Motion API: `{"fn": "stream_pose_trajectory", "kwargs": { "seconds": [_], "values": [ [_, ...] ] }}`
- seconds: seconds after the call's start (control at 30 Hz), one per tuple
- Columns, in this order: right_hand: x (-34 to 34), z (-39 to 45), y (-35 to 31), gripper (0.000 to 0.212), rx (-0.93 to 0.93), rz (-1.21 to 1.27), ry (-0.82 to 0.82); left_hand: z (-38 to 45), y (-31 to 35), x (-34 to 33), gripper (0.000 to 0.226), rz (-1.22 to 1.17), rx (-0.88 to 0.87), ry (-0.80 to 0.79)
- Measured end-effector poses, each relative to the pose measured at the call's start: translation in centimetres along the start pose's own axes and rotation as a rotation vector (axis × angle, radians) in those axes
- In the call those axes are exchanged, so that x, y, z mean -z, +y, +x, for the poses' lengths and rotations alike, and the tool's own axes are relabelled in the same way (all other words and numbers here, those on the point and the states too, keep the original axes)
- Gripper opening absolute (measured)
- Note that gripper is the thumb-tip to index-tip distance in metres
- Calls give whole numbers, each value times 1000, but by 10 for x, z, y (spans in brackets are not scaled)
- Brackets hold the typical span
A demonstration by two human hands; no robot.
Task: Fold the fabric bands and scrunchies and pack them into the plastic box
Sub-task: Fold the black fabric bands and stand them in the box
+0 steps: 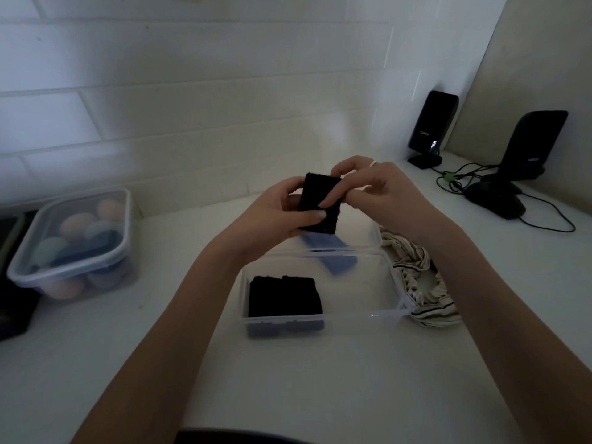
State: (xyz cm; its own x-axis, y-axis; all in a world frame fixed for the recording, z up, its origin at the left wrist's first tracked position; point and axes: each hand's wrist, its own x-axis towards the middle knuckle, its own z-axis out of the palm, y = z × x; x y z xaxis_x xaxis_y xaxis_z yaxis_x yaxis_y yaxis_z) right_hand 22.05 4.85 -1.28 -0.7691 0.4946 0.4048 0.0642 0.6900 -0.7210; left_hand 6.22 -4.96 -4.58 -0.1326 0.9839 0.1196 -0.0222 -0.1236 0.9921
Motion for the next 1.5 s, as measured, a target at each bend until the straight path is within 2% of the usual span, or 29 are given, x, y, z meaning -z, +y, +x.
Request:
{"fn": "stream_pose_trajectory", "kwargs": {
  "seconds": [0.1,0.2,0.27,0.4,0.57,0.63,0.73,0.87,1.0,1.13,1.2,1.3,1.4,1.5],
  "values": [
    [2,1,-4,7,-76,136,24,-1,1,0,41,15,-17,3],
    [0,2,0,24,-125,15,-14,-1,1,-3,43,73,-47,-18],
    [-3,2,-1,21,-87,-72,-45,-1,2,-5,45,120,-59,-20],
    [-4,3,-7,9,-9,-59,81,-2,2,-1,45,217,-92,25],
    [-2,2,-14,11,30,-52,120,1,-1,-6,21,300,-229,139],
    [0,0,-17,5,-4,66,95,2,-3,-5,21,297,-264,154],
    [3,-2,-18,28,-168,272,53,1,-4,-5,28,278,-293,126],
    [0,-2,-10,27,-242,150,-60,-2,0,-5,25,361,-367,152],
    [-3,-7,-13,29,-404,368,-251,-5,5,-3,42,547,-471,161],
    [-1,-12,-13,31,-411,537,-289,-9,11,-7,33,507,-456,114],
    [1,-15,-12,31,-411,568,-287,-10,13,-7,35,512,-444,72],
    [7,-22,-13,21,-421,518,-252,-10,11,-3,42,502,-415,36],
    [12,-31,-14,9,-411,322,-235,-9,9,2,58,413,-389,76],
    [5,-38,-17,8,-401,147,-237,-8,9,1,57,429,-381,108]
  ]
}}
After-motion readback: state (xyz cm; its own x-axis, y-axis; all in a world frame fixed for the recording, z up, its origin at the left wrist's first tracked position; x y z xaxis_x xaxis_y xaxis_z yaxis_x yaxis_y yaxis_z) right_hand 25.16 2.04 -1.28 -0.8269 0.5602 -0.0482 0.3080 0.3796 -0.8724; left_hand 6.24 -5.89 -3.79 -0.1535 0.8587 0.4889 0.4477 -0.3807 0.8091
